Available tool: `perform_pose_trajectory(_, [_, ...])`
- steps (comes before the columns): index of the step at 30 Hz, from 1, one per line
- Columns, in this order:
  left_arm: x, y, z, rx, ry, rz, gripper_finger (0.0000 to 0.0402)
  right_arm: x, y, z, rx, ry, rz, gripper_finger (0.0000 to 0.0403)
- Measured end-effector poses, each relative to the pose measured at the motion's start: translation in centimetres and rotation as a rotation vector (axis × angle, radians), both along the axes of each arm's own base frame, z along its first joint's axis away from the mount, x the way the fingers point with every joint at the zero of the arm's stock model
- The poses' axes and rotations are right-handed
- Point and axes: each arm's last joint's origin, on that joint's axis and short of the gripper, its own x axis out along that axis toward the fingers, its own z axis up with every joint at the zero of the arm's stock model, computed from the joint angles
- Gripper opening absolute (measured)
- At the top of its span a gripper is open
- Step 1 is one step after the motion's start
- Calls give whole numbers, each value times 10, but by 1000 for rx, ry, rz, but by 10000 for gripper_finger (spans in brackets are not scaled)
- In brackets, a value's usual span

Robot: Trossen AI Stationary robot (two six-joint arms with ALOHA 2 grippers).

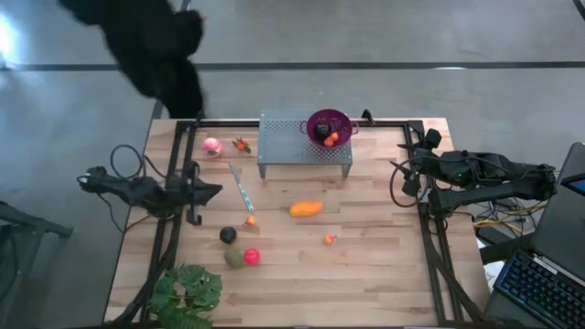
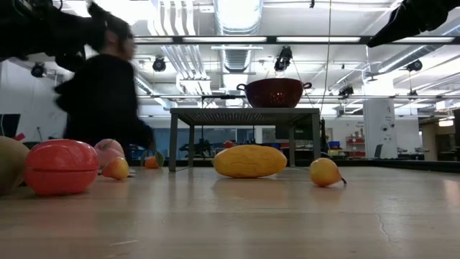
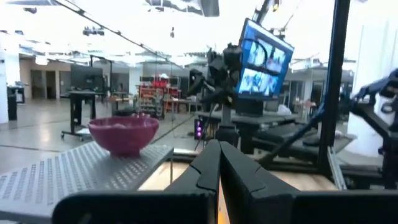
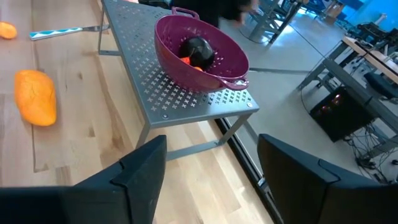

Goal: Pick & Place Fruit
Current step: Put the peach into the purple bowl on the shelf

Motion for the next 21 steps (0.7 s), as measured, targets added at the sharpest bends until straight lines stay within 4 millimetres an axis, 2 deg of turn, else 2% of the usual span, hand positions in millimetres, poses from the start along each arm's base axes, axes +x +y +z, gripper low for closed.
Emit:
perform_pose_trajectory(6, [-4, 6, 13, -20, 14, 183, 23, 0, 0, 0, 0, 0, 0, 268])
perform_pose_trajectory(15, [-15, 16, 43, -87, 128, 447, 139, 0, 0, 0, 0, 0, 0, 297])
perform_pose_trajectory(21, [-18, 20, 59, -128, 240, 592, 169, 0, 0, 0, 1, 0, 0, 317])
